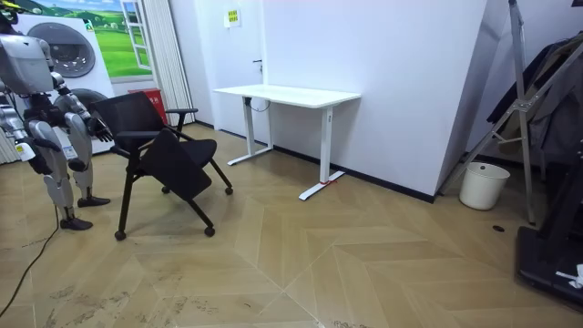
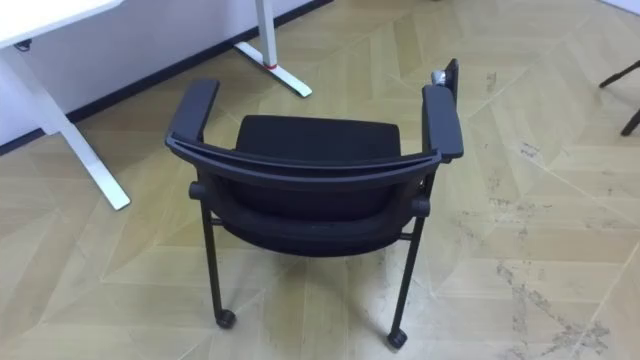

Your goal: Push chair

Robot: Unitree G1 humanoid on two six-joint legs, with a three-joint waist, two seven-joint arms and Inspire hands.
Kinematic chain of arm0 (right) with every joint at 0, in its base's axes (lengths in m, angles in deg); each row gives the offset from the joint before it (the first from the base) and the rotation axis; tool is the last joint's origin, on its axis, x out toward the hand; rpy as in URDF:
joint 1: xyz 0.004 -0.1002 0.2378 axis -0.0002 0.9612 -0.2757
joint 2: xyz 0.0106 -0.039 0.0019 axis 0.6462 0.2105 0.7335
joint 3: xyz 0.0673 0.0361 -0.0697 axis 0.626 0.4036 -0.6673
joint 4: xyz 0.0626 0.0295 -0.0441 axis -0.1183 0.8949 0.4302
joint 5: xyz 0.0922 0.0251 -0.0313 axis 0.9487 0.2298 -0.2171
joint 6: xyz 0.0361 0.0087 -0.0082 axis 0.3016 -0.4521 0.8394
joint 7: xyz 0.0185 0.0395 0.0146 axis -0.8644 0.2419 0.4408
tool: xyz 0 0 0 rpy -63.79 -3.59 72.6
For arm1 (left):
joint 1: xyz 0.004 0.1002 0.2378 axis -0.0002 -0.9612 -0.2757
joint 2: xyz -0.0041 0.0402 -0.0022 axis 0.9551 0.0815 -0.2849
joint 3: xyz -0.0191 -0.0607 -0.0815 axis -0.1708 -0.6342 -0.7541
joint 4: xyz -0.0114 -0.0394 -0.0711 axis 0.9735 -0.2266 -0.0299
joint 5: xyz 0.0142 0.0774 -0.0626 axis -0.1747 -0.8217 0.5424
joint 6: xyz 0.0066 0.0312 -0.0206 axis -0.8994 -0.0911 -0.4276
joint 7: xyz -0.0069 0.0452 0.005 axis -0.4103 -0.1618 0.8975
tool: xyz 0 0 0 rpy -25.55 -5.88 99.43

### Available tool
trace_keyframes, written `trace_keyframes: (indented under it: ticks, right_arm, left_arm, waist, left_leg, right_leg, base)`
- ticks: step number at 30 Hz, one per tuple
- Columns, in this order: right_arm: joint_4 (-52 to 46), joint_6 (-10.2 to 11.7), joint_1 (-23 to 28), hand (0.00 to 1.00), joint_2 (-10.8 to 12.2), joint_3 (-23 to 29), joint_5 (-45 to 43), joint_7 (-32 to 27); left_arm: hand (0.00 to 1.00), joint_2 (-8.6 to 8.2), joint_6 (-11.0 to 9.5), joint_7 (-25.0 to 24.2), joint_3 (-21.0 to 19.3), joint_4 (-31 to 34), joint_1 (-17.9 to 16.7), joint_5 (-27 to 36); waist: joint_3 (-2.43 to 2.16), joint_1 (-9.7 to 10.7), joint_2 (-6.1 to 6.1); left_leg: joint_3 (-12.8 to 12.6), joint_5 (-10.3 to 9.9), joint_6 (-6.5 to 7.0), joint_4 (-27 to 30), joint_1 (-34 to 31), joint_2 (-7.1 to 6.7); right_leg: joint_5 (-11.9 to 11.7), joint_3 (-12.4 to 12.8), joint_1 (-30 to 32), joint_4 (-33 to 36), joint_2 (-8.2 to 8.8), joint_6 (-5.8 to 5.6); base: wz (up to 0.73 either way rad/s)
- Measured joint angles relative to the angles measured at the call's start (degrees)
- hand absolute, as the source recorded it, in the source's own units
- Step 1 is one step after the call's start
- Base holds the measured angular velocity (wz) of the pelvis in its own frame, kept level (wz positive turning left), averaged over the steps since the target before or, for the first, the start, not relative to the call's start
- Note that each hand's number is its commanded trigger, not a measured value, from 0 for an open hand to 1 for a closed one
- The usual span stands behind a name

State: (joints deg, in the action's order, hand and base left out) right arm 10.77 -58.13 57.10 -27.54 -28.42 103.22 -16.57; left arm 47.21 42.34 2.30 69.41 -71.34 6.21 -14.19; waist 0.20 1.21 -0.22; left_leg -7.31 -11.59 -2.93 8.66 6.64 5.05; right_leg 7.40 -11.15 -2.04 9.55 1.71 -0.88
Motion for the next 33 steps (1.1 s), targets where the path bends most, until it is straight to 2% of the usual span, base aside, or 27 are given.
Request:
trace_keyframes:
  ticks: [7, 10, 17, 22, 25, 29, 30, 33]
  right_arm:
    - [0.1, 0.0, 0.5, 0.0, 0.1, 0.3, 0.0, 0.0]
    - [0.3, -0.1, 0.7, 0.0, 0.2, 1.0, 0.1, -0.1]
    - [2.2, -0.8, 0.5, 0.0, 0.4, 2.5, 2.0, -0.8]
    - [2.4, -0.8, 0.6, 0.0, 0.4, 3.4, 2.2, -2.3]
    - [2.3, -0.7, 1.2, 0.0, 0.0, 4.5, 1.9, -3.4]
    - [2.3, -0.5, 1.6, 0.0, -0.4, 4.6, 1.9, -3.8]
    - [2.3, -0.4, 1.6, 0.0, -0.4, 5.6, 1.8, -3.7]
    - [2.2, -0.3, 1.7, 0.0, -0.6, 7.1, 1.3, -3.7]
  left_arm:
    - [0.0, -0.11, 0.1, 3.2, -2.2, -1.0, -1.0, -0.2]
    - [0.0, -0.13, 0.4, 5.4, -2.5, -1.0, -1.6, -0.1]
    - [0.0, -0.38, 0.7, 8.2, -5.1, -1.0, -2.4, 0.0]
    - [0.0, -0.74, 0.5, 12.8, -9.7, 0.0, -2.4, -0.6]
    - [0.0, -0.61, -0.4, 16.7, -13.7, 2.0, -2.5, -3.0]
    - [0.0, 0.74, -1.9, 20.7, -16.0, 2.6, -2.4, -5.2]
    - [0.0, 1.66, -2.4, 22.4, -16.1, 2.6, -2.3, -6.2]
    - [0.0, 2.31, -2.7, 24.4, -17.0, 4.0, -2.5, -8.2]
  waist:
    - [-0.08, 0.0, 0.25]
    - [0.13, 0.0, 0.15]
    - [0.12, -0.2, 0.09]
    - [-0.02, -0.3, -0.18]
    - [-0.14, -1.5, -0.3]
    - [-0.29, -2.3, -0.48]
    - [-0.3, -2.2, -0.54]
    - [-0.27, -2.2, -0.8]
  left_leg:
    - [0.0, 0.0, 0.0, 0.0, 0.2, 0.0]
    - [0.0, 0.0, 0.0, 0.0, 0.8, 0.0]
    - [0.3, 0.0, -0.01, -0.1, 1.5, 0.02]
    - [0.4, -0.1, -0.08, -0.3, 1.6, 0.09]
    - [0.4, -0.1, -0.09, -0.4, 1.6, 0.1]
    - [0.2, -0.1, -0.09, -0.4, 1.8, 0.08]
    - [0.1, -0.1, -0.09, -0.4, 1.9, 0.06]
    - [0.1, -0.1, -0.09, -0.6, 2.1, 0.05]
  right_leg:
    - [0.0, 0.0, -0.2, 0.1, 0.0, 0.01]
    - [0.0, -0.1, -0.9, -0.1, 0.0, -0.03]
    - [0.0, -0.2, -1.8, 0.0, 0.04, -0.03]
    - [0.1, -0.3, -1.7, 0.2, -0.02, -0.01]
    - [0.0, -0.4, -1.7, 0.2, -0.07, 0.04]
    - [0.0, -0.3, -1.8, 0.2, -0.09, 0.06]
    - [0.0, -0.2, -1.9, 0.2, -0.08, 0.04]
    - [0.0, -0.1, -2.1, 0.1, -0.08, 0.02]
  base:
    - [0.0]
    - [0.0]
    - [0.02]
    - [0.0]
    - [0.0]
    - [0.0]
    - [0.0]
    - [0.02]
